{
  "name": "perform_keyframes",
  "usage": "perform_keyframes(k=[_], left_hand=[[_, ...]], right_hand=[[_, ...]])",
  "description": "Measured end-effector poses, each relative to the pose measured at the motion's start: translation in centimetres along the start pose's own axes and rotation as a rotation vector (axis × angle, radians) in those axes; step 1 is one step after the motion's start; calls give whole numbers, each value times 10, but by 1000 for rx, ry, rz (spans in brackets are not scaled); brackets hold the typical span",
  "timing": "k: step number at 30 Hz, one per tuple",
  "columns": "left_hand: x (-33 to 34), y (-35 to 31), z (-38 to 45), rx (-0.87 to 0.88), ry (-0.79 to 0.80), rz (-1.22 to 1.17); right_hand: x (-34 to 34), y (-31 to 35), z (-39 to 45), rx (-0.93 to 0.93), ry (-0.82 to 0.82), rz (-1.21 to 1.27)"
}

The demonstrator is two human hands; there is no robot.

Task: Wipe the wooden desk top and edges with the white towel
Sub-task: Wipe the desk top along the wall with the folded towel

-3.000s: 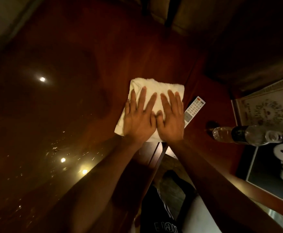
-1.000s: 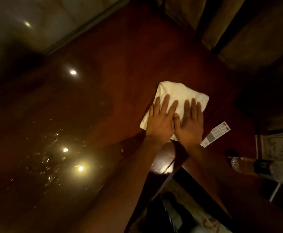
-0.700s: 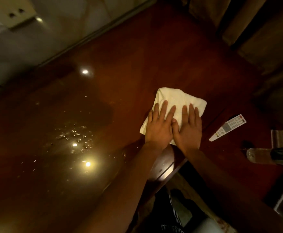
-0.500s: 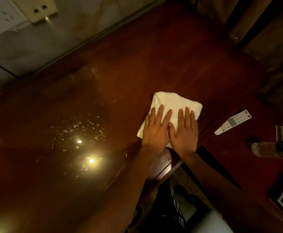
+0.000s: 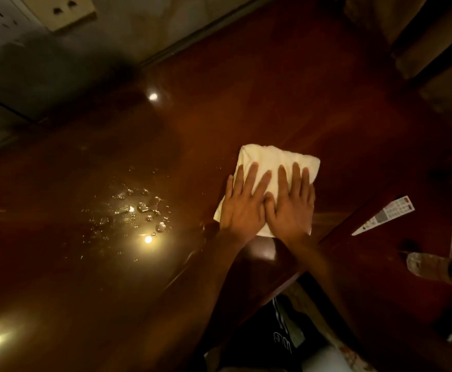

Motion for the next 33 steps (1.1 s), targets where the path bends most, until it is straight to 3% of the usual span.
perform_keyframes(k=[19, 33], left_hand=[[-71, 88, 150, -123, -157, -49], [-112, 150, 225, -244, -186, 20]], right_hand=[[-37, 61, 198, -236, -24, -58], [-51, 108, 304, -314, -29, -81]])
Point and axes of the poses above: each hand's wrist, its own z-axis towards the middle knuckle, its own x-axis out of the palm, y = z × x, the point moved 6 cm from there along z, towards the middle knuckle, and after that the axes turned 7 degrees about y, right-handed, at the moved point
